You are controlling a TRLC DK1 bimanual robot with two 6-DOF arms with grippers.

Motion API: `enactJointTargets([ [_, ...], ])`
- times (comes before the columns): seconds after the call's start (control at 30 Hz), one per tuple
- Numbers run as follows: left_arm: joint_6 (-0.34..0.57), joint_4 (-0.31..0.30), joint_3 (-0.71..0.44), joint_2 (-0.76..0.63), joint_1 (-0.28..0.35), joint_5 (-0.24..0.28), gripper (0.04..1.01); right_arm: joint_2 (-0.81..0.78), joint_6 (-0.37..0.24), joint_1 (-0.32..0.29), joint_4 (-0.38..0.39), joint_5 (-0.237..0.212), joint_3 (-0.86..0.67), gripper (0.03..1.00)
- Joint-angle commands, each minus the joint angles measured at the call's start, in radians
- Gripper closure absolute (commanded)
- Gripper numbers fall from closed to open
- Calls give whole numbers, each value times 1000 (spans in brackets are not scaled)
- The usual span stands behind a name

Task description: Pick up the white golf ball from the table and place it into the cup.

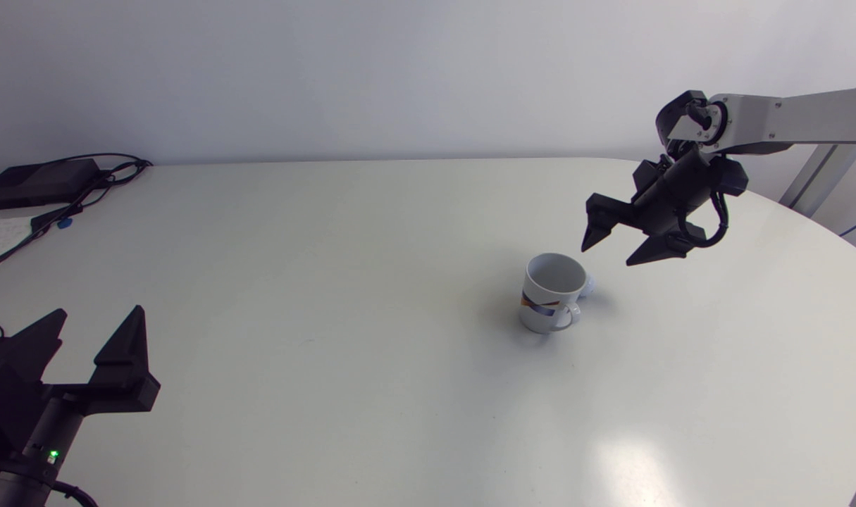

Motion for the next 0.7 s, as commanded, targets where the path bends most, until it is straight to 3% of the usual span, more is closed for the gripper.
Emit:
enactJointTargets([
  [0.0,8,-6,-18,-16,-6,11,51,39,29,18,-38,12,40,67],
  [0.3,8,-6,-18,-16,-6,11,51,114,42,55,-148,65,158,67],
  [0.67,8,-6,-18,-16,-6,11,51,166,55,79,-165,92,180,67],
])
